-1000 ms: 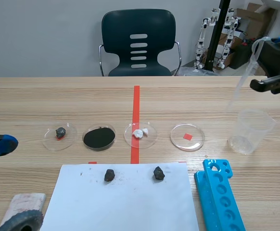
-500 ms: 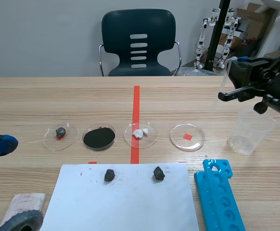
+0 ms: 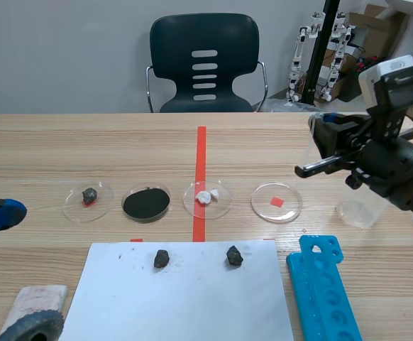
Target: Draw acid from the petri dish
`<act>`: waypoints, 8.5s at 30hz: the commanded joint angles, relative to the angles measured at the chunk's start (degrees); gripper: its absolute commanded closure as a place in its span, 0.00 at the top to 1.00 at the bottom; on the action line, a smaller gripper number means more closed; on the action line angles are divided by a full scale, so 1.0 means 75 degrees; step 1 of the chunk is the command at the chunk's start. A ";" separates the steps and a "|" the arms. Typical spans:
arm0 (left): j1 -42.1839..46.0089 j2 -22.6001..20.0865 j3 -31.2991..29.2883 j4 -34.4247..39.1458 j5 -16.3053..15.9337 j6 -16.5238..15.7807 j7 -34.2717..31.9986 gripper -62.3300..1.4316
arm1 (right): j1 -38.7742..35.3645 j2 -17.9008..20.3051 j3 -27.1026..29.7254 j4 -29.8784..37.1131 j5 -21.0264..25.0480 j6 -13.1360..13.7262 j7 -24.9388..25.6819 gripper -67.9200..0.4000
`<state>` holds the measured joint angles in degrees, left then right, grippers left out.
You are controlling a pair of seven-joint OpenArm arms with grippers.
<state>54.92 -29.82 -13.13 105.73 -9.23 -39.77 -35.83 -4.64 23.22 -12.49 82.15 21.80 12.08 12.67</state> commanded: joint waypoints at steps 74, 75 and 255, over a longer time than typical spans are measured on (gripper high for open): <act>0.0058 0.0035 0.0041 0.0087 -0.0108 -0.0015 -0.0105 1.00 | 0.0114 -0.0749 0.0041 -0.1335 -0.0918 0.0114 0.1172 0.01; 0.0058 0.0035 0.0041 0.0087 -0.0108 -0.0015 -0.0105 1.00 | 0.0114 -0.0749 0.0041 -0.1335 -0.0918 0.0114 0.1204 0.01; 0.0058 0.0035 0.0041 0.0087 -0.0108 -0.0015 -0.0102 1.00 | -0.0326 -0.0705 0.0274 -0.0376 -0.0857 0.0169 0.1265 0.10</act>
<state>54.92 -29.82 -13.13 105.73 -9.26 -39.77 -35.83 -7.35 17.47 -11.38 77.32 14.96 13.32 21.37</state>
